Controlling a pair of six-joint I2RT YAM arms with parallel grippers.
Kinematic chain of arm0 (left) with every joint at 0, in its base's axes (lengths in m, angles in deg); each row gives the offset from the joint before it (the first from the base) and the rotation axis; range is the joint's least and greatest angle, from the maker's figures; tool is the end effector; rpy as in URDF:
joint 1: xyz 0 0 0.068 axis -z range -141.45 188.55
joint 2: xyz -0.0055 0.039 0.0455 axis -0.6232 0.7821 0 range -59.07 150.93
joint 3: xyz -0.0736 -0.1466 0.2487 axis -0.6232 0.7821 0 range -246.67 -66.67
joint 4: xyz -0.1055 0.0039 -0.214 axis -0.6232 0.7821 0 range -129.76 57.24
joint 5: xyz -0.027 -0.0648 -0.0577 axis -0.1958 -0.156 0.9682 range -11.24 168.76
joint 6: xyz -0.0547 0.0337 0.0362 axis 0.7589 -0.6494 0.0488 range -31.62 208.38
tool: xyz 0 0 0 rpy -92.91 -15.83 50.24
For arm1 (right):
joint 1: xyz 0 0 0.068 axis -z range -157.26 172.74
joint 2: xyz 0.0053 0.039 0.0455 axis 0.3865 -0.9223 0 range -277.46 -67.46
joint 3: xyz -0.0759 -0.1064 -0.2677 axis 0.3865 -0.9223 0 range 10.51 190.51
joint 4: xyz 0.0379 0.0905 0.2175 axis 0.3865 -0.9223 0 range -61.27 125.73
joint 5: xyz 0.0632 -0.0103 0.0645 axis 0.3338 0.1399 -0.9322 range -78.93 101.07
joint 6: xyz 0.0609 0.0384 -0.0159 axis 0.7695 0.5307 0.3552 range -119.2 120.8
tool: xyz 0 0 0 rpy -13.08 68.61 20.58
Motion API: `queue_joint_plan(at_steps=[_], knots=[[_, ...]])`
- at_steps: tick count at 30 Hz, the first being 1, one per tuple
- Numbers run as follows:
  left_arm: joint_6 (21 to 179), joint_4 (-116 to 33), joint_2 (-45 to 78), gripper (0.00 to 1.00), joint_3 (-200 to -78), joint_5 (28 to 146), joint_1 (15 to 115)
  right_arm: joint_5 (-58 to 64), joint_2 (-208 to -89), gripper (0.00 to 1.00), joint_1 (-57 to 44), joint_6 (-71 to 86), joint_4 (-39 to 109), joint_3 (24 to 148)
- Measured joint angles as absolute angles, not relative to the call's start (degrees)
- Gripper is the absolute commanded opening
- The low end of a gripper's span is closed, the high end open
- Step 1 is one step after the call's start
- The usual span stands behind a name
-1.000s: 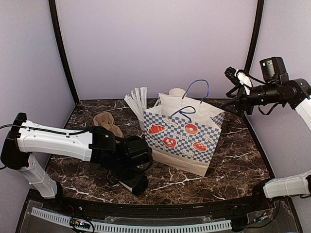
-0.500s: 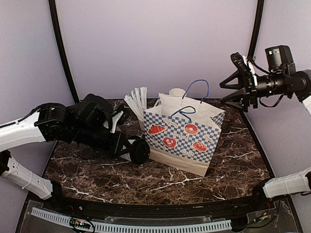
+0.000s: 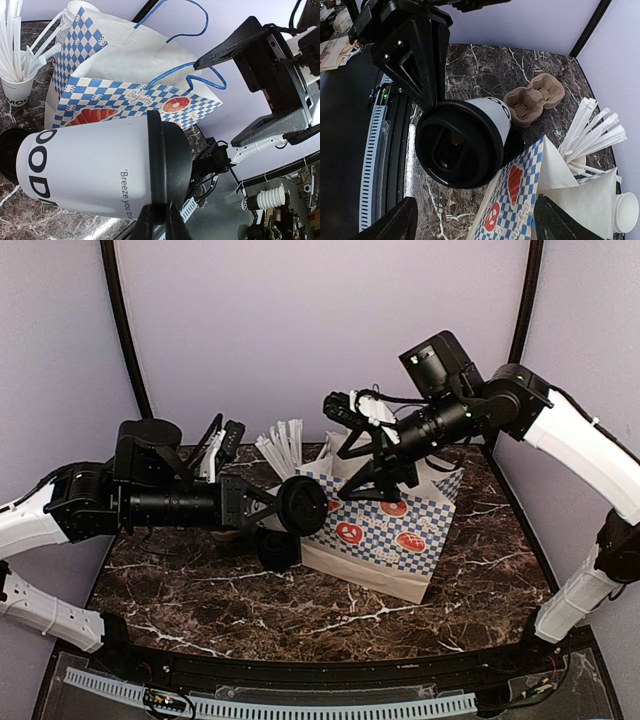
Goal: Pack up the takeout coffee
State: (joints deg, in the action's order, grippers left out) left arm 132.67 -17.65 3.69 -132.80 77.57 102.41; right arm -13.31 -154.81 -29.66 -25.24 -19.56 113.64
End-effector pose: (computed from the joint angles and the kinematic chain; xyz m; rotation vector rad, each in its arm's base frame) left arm 0.1036 -0.2080 0.4005 0.3427 2.0788 -1.2098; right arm 0.1645 0.2554 0.4379 -1.6191 1.6171 0.7236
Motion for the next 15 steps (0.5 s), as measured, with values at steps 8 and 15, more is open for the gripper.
queue_joint_plan(at_steps=[8, 15], knots=[[136.21, -23.29, -1.27, 0.00, -128.50, 75.18, 102.41, -0.17, -159.36, 0.83, -40.09, -22.20, -16.39, 118.56], [137.98, -26.06, -2.93, 0.00, -127.51, 73.04, 102.41, 7.50, -162.96, 0.85, -44.40, -20.94, -15.23, 120.44]])
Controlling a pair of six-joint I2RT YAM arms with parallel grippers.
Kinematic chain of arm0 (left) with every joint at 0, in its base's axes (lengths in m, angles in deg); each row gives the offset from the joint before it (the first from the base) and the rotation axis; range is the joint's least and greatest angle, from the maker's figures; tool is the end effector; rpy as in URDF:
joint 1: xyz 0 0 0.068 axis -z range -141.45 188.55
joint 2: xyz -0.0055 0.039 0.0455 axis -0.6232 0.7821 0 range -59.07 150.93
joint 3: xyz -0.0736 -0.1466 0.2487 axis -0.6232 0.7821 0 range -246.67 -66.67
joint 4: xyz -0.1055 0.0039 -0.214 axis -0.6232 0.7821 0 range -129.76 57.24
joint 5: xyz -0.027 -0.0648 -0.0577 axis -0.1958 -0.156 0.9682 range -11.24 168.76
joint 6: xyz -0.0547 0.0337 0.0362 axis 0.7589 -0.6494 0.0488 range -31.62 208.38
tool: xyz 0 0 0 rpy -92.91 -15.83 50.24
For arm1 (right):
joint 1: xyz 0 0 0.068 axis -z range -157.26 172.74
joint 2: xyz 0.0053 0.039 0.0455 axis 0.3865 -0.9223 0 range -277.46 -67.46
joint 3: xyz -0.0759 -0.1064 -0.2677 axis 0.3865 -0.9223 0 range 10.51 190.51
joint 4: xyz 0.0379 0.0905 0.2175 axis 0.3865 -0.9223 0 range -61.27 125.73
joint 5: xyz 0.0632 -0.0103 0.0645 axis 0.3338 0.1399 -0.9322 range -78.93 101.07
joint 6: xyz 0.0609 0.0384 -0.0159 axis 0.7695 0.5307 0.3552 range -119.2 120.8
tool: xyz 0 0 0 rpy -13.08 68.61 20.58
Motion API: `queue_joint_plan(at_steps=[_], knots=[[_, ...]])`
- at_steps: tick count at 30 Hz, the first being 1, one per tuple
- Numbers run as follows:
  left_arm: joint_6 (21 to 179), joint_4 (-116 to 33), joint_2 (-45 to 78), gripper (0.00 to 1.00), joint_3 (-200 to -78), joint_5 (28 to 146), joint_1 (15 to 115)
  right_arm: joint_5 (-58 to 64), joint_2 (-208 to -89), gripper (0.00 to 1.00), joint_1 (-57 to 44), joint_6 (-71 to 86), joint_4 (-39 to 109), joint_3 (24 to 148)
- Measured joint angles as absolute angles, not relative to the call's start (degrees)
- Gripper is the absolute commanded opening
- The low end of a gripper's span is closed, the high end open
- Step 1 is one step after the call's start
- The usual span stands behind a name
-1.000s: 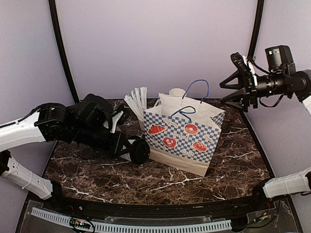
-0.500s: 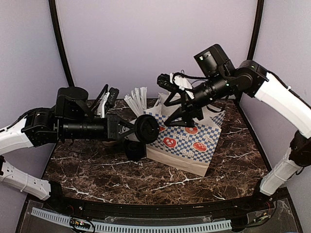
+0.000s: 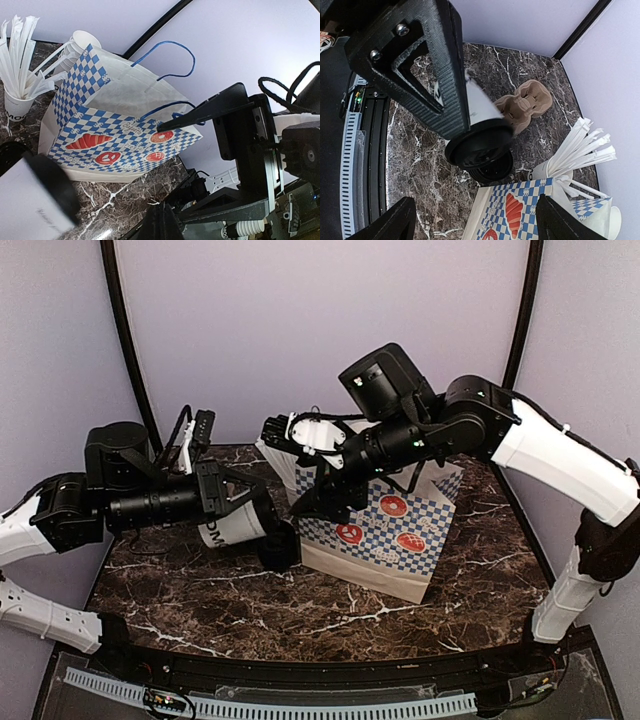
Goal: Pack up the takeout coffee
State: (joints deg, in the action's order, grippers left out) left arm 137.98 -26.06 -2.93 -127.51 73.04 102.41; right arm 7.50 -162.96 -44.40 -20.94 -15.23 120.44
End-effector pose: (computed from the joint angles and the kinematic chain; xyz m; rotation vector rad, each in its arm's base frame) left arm 0.0968 -0.1831 0.4109 0.1582 1.9279 -1.3270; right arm 0.1344 0.3287 0.4344 -1.6033 1.5845 0.5029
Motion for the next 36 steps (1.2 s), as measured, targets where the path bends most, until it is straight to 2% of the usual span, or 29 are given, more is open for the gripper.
queue_joint_plan(at_steps=[6, 8, 9, 10, 11, 14, 24, 32, 36], knots=[[139.01, -27.35, -4.05, 0.00, -125.72, 71.99, 102.41, 10.84, -163.42, 0.87, -44.94, -20.28, -14.75, 121.16], [139.23, -27.16, -4.09, 0.03, -125.70, 71.71, 102.41, 11.17, -163.42, 0.87, -44.94, -20.13, -14.59, 121.21], [139.40, -26.63, -4.16, 0.14, -125.70, 71.31, 102.41, 11.37, -163.40, 0.87, -44.94, -20.10, -14.48, 121.12], [139.66, -25.49, -4.27, 0.20, -125.70, 70.77, 102.41, 11.59, -163.34, 0.87, -44.94, -20.10, -14.24, 120.77], [139.91, -24.14, -4.35, 0.31, -125.70, 70.24, 102.41, 11.98, -163.07, 0.87, -44.94, -20.15, -13.96, 120.16], [142.29, -16.40, -4.33, 0.47, -125.70, 67.56, 102.41, 12.61, -161.65, 0.86, -44.94, -20.54, -13.46, 117.07], [146.22, -1.41, 1.74, 0.59, -118.05, 64.41, 102.41, 6.58, -158.83, 0.82, -44.94, -24.02, -14.03, 111.04], [151.25, 9.37, 1.55, 0.69, -122.66, 63.05, 102.56, 1.25, -158.79, 0.81, -45.05, -24.43, -14.62, 108.86], [158.70, 18.63, -0.83, 0.71, -123.23, 65.89, 107.06, 0.42, -158.79, 0.81, -45.05, -24.43, -14.66, 108.86]])
